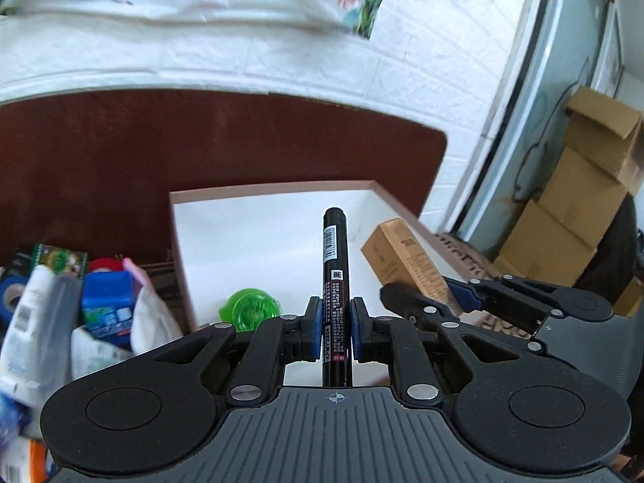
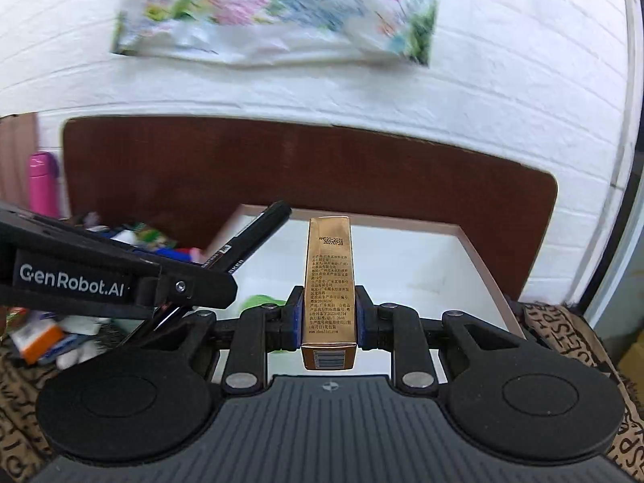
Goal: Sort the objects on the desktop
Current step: 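Carry the black marker and gold box over the tan box with both tools, then open both tools to drop the marker and gold box into the box, then withdraw both tools from the box back toward the pile, then grasp the grey hair claw clips in the pile with the left tool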
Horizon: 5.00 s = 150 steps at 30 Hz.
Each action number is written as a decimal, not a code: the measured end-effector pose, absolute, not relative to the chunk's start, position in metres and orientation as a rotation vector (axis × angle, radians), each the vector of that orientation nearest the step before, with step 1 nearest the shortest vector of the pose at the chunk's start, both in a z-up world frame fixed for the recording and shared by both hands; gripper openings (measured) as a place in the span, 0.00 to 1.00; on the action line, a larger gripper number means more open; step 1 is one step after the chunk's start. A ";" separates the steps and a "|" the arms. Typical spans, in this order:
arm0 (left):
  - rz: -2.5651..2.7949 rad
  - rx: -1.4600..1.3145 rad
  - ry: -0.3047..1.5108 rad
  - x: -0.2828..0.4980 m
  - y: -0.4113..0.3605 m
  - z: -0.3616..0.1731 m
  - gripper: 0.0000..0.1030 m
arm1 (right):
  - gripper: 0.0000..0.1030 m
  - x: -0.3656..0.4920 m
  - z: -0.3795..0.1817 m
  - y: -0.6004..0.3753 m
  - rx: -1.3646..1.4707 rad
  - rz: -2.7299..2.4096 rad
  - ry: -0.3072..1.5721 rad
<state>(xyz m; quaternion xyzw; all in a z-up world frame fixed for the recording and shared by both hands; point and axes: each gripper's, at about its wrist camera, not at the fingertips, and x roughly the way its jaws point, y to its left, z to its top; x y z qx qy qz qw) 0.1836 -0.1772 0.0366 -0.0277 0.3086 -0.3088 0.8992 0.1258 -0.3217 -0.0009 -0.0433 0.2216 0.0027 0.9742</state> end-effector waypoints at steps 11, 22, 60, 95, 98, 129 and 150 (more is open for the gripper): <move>-0.608 0.018 0.727 0.239 -0.232 -0.004 0.10 | 0.27 0.192 -0.035 -0.346 -0.102 -0.047 0.610; -0.587 0.096 0.747 0.255 -0.251 -0.030 0.11 | 0.27 0.211 -0.062 -0.355 -0.117 -0.033 0.714; -0.488 0.163 0.568 0.197 -0.232 0.001 1.00 | 1.00 0.169 -0.038 -0.354 -0.101 -0.080 0.595; -0.416 0.012 0.567 0.095 -0.112 -0.002 1.00 | 1.00 0.069 -0.032 -0.263 -0.082 0.054 0.536; -0.399 0.003 0.572 0.083 -0.096 -0.006 1.00 | 1.00 0.058 -0.035 -0.250 -0.044 0.080 0.546; -0.150 -0.137 0.645 0.033 0.062 -0.075 1.00 | 0.99 0.033 -0.099 -0.119 0.010 0.441 0.660; -0.088 -0.207 0.569 0.104 0.149 -0.049 0.98 | 0.86 0.092 -0.077 -0.051 -0.127 0.587 0.445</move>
